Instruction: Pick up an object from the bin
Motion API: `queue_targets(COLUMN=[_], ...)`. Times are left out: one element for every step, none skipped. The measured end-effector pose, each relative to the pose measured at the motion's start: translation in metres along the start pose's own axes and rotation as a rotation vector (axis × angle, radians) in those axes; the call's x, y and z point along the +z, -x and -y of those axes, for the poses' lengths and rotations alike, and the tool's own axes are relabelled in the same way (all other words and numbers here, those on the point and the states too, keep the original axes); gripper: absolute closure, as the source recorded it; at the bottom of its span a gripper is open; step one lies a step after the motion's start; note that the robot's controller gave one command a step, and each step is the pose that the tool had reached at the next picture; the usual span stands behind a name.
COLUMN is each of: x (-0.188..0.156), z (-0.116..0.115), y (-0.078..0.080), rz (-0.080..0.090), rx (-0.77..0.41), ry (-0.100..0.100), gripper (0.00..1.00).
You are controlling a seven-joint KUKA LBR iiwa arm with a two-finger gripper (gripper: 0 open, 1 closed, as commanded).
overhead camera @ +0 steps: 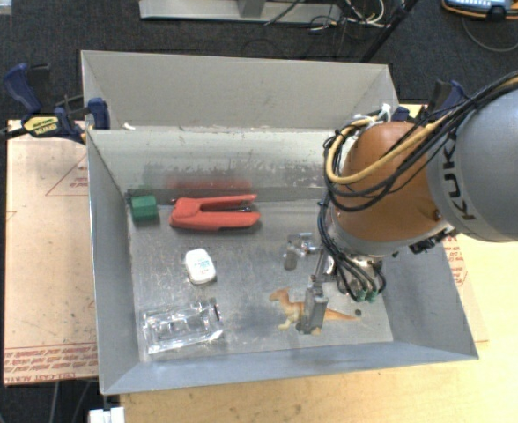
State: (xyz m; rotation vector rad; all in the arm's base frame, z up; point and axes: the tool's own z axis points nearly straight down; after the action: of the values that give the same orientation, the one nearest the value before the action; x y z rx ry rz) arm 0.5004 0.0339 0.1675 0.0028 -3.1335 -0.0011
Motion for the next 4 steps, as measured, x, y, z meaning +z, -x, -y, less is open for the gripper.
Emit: queue_targets(x=[-0.004,0.006,0.046,0.091], z=[0.000,0.005,0.021,0.052], y=[0.002,0.001,-0.003,0.006], rz=[0.008,0.012,0.008,0.013], rx=[0.001,-0.070,-0.371,-0.364], ry=[0.000,0.001,-0.001,0.001], gripper=[0.00,0.00,0.00,1.00])
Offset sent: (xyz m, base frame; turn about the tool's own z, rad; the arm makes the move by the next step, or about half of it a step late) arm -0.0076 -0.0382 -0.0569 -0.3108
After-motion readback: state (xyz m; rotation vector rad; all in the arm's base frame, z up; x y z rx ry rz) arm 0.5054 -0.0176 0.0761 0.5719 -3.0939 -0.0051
